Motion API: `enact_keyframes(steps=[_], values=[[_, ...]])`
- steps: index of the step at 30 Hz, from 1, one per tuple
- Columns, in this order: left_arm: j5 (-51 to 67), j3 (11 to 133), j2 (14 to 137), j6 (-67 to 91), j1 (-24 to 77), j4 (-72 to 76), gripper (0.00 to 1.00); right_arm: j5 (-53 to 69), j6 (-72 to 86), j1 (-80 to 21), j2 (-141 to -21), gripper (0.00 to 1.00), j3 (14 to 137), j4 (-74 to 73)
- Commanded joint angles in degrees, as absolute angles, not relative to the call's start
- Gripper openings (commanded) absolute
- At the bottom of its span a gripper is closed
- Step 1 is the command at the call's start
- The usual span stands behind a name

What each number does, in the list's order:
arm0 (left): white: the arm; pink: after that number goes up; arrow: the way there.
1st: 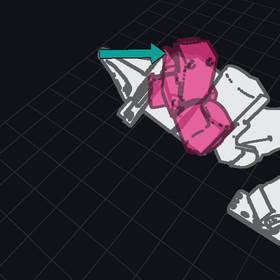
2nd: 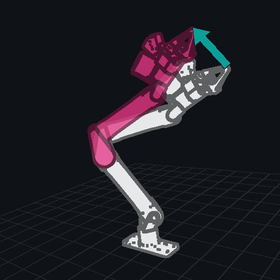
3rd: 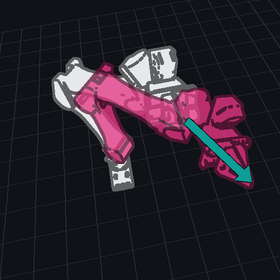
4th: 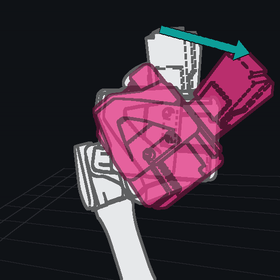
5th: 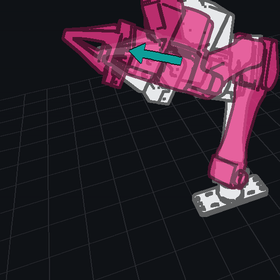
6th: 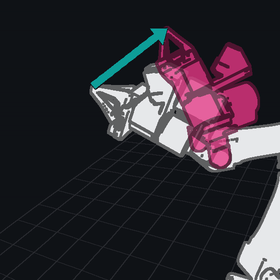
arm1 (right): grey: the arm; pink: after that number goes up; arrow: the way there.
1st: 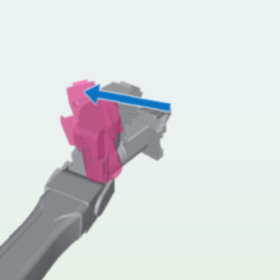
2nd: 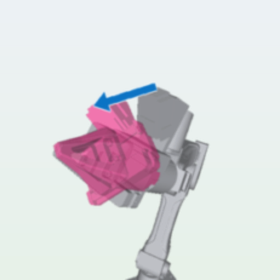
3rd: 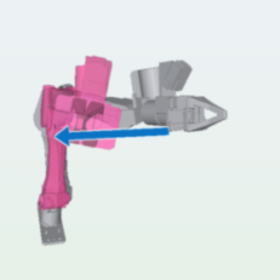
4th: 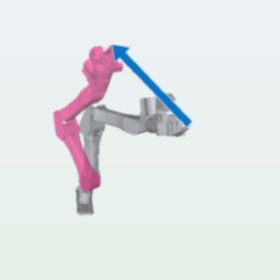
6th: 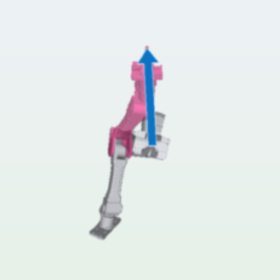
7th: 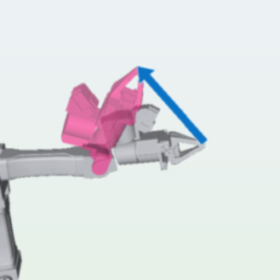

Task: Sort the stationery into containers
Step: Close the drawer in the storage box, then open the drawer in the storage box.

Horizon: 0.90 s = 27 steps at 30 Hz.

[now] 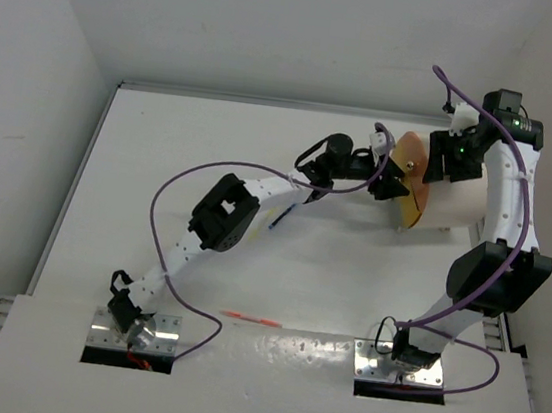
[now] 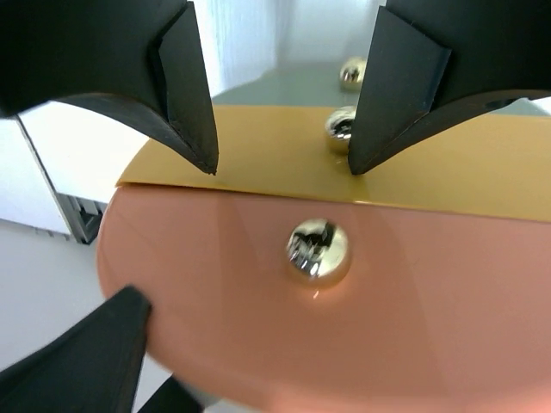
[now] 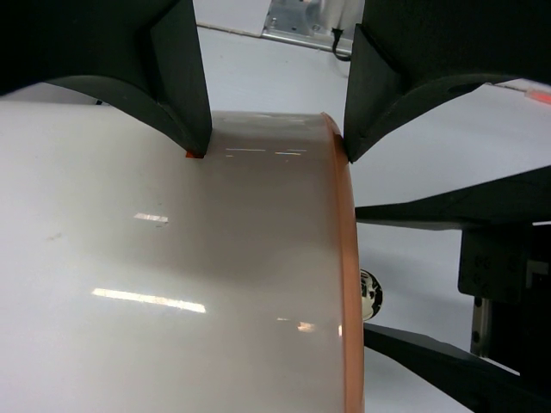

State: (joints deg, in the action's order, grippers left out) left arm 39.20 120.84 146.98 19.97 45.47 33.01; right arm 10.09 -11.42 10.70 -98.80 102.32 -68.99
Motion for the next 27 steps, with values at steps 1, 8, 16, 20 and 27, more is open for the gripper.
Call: enact_keyframes(steps=[1, 8, 16, 20, 27], values=[[38.3, 125.3, 148.4, 20.8, 48.0, 38.8, 0.69, 12.1, -13.8, 9.1, -105.4, 0.42, 97.2, -83.3], [37.1, 122.5, 145.8, 21.1, 47.7, 38.8, 0.68, 12.0, -14.1, 9.1, -105.2, 0.43, 97.8, -83.8], [37.1, 110.6, 133.3, 21.1, 44.7, 38.8, 0.68, 11.5, -13.3, 9.1, -104.7, 0.50, 99.8, -84.1], [36.8, 111.6, 130.3, 25.7, 41.9, 35.7, 0.67, 13.6, -13.3, 9.2, -104.5, 0.49, 99.6, -83.7], [33.9, 120.1, 131.0, 21.8, 40.3, 25.0, 0.67, 17.7, -14.7, 9.3, -104.1, 0.52, 99.9, -84.3]])
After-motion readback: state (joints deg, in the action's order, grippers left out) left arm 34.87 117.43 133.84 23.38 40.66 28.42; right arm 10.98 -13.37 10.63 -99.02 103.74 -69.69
